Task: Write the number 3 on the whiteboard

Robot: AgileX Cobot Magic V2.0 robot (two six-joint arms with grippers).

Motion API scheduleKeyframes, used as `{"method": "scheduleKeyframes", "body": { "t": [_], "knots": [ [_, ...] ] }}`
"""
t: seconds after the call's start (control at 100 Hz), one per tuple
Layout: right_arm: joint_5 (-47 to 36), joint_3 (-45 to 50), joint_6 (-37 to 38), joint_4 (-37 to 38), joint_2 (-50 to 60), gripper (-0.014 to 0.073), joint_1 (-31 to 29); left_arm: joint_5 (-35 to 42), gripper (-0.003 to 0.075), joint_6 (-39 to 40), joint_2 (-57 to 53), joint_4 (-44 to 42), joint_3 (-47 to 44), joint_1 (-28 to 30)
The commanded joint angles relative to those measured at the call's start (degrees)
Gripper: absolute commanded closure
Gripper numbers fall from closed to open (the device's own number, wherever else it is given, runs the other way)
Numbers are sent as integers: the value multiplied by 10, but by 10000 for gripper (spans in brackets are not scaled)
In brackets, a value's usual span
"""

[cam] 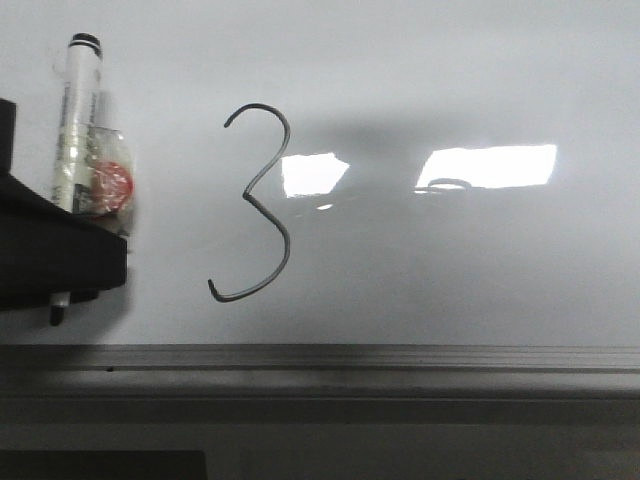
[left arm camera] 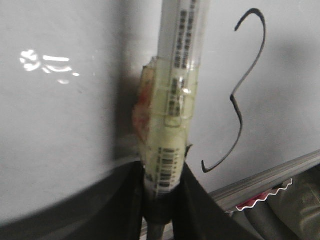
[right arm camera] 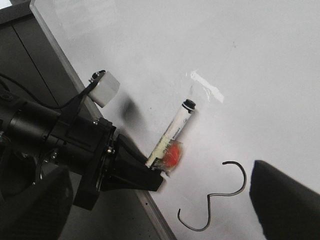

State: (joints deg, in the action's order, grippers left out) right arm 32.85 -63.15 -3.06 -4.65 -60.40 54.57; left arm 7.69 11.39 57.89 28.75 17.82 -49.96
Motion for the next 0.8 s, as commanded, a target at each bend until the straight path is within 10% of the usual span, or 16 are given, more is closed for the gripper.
{"method": "scheduleKeyframes", "body": {
  "t": [0.0,0.23,0.53,0.79],
  "knots": [
    [-33,-21,1,2,13,-54,-5,37,741,5,13,15,19,0],
    [-2,-20,2,2,13,-54,-5,39,714,1,25,15,19,0],
    [24,-20,4,-1,13,-54,-5,33,320,1,24,15,19,0],
    [34,-20,4,-1,13,-53,-5,7,315,-47,-26,15,18,0]
  ]
}}
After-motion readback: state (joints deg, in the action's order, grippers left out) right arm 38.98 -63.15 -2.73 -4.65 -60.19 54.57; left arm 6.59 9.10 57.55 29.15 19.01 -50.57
